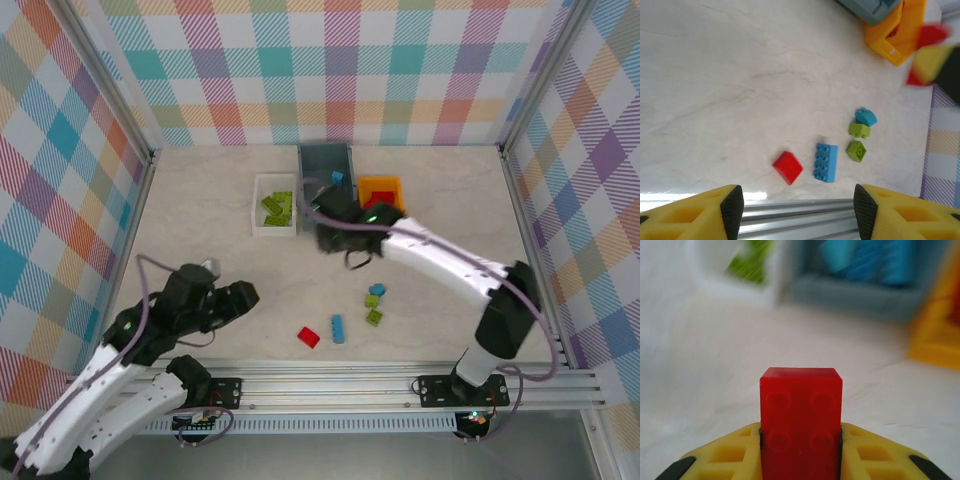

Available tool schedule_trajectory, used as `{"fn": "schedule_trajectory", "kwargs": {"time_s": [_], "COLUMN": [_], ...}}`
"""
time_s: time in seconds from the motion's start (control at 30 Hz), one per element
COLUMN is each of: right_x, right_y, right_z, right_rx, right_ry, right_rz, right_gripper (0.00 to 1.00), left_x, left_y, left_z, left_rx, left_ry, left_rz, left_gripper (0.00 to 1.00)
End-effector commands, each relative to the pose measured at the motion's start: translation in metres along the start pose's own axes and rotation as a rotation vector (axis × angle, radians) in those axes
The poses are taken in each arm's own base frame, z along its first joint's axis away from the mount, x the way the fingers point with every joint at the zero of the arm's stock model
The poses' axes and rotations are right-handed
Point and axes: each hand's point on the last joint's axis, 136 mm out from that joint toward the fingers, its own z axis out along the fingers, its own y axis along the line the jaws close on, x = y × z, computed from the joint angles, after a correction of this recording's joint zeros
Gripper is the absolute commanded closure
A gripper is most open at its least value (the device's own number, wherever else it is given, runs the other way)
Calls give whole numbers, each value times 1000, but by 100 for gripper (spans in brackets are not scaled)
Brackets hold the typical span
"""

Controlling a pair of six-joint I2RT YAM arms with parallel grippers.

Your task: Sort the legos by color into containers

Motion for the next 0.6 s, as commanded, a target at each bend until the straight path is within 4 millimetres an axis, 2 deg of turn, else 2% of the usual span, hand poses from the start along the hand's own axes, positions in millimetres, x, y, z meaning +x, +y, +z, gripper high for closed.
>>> {"fn": "schedule_trajectory", "kwargs": {"time_s": [0.0,0.1,0.23,0.43,0.57], "right_x": [6,-18,-43,-70,-75], "right_y": [-50,-86,-125,-157,-174], "right_z": [25,43,76,121,139], "right_rx": [77,136,211,277,312], "right_ry": [85,84,107,146,184], "right_rz": [41,106,142,126,132], "right_gripper": [72,72,71,71,68], "left_x": [-20,-26,-19,-3,1], "left_y": [-67,-102,-142,-186,-199], "left_z": [17,42,77,126,149], "left_rx": [193,191,137,134,106], "left_ry": [-26,-34,-48,-48,-36], "left_rz": [77,153,282,347,363], "left_gripper": [39,39,40,40,41]}}
